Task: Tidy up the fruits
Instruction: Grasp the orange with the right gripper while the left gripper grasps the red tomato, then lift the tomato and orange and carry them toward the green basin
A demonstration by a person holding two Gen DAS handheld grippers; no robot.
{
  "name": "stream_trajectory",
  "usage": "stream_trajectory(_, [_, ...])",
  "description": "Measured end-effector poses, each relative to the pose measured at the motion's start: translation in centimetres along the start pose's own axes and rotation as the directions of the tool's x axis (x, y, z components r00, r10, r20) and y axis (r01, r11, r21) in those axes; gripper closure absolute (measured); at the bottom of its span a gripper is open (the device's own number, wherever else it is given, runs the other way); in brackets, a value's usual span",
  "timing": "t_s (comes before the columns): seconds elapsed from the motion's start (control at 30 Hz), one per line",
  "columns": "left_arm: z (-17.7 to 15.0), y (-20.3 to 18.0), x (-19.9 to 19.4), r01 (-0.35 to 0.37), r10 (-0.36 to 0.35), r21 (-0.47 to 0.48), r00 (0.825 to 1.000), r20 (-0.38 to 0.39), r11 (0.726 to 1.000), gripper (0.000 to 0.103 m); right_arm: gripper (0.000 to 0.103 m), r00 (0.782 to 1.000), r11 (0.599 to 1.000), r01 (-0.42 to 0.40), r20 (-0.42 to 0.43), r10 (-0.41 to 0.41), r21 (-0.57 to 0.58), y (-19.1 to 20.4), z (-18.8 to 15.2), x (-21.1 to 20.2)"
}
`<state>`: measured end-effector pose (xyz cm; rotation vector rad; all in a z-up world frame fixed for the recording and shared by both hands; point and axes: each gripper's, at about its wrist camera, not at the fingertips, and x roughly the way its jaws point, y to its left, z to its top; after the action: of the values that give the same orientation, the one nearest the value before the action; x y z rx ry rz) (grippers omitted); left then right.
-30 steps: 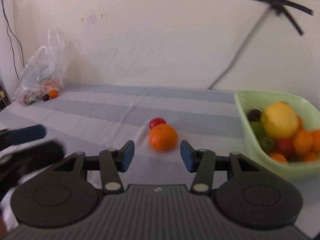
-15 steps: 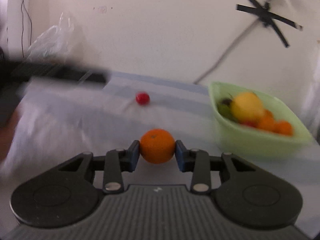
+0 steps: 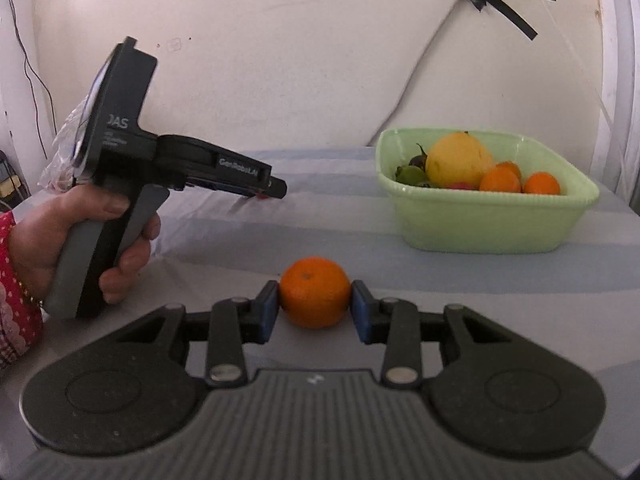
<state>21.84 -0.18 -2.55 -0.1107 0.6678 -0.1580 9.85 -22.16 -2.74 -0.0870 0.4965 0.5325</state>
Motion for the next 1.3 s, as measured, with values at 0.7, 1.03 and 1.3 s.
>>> stream_trajectory(0.7, [-6.2,-7.2,-10.3,0.060,-0.060,0.044,0.998,0.008,0.997,0.076,0.062,0.996,0.993,0.090,0.016,-0.091,0.073,-1.6,-1.9,-3.3])
stream_trajectory(1.03, [-8.0,-8.8,-11.1,0.016,-0.017,0.037,1.000,0.019,0.999,0.076,0.061,0.985,0.984,0.172,0.038,-0.171,-0.033,-0.4,-3.8,-5.0])
stream_trajectory(1.3, [-9.0,-8.0,-10.7,0.005,-0.005,0.017,1.000,0.013,1.000,0.076,0.061,0.984,0.983,0.177,0.037,-0.176,-0.041,-0.2,-3.8,-4.9])
